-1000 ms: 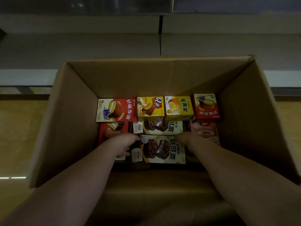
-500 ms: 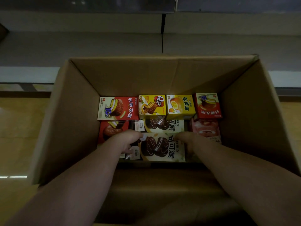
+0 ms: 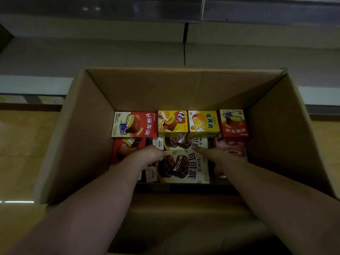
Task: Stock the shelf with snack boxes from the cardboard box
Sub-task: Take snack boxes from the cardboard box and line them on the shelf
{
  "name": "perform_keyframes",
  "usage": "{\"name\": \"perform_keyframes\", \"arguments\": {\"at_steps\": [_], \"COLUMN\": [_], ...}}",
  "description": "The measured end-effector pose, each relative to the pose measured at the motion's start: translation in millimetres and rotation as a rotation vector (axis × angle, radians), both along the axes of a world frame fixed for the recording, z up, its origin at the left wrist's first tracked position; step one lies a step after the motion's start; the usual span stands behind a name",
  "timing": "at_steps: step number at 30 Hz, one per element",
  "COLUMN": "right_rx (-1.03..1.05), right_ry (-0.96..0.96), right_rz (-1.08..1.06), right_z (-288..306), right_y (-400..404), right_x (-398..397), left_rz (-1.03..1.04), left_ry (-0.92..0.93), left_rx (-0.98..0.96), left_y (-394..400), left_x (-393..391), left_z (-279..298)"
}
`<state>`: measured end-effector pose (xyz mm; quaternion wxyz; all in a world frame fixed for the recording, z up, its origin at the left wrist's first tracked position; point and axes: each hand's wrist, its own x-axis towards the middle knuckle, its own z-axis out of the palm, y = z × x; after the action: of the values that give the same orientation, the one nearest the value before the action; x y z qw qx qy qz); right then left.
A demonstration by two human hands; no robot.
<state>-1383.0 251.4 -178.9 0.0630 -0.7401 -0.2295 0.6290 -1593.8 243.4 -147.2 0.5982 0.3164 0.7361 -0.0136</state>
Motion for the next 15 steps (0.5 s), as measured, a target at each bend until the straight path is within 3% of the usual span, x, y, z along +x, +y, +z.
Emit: {"name": "perform_keyframes", "arguments": {"at_steps": [4, 7, 10, 15], "right_rx": [-0.035, 0.052, 0.143, 0.324], "right_ry": [0.006, -0.065, -0.105, -0.079], "right_rz": [0.01, 0.06, 0.282, 0.544], "right_z": [30.3, 40.0, 56.7, 112.3], "right_y": [-4.9, -1.4, 10.0, 43.4], "right_x": [-7.4, -11.4, -12.5, 4.3], "left_rz": [0.01, -0.095, -0.21, -0.215], "left_ry": [-0.015, -0.015, -0.013, -0.165], "left_rx": [0.024, 0.104, 0.216, 0.277], "left_y": [1.0, 0.1, 6.2, 23.3], "left_x": [1.6, 3.1, 4.5, 1.3], "left_z": [1.9, 10.3, 26.1, 44.8]}}
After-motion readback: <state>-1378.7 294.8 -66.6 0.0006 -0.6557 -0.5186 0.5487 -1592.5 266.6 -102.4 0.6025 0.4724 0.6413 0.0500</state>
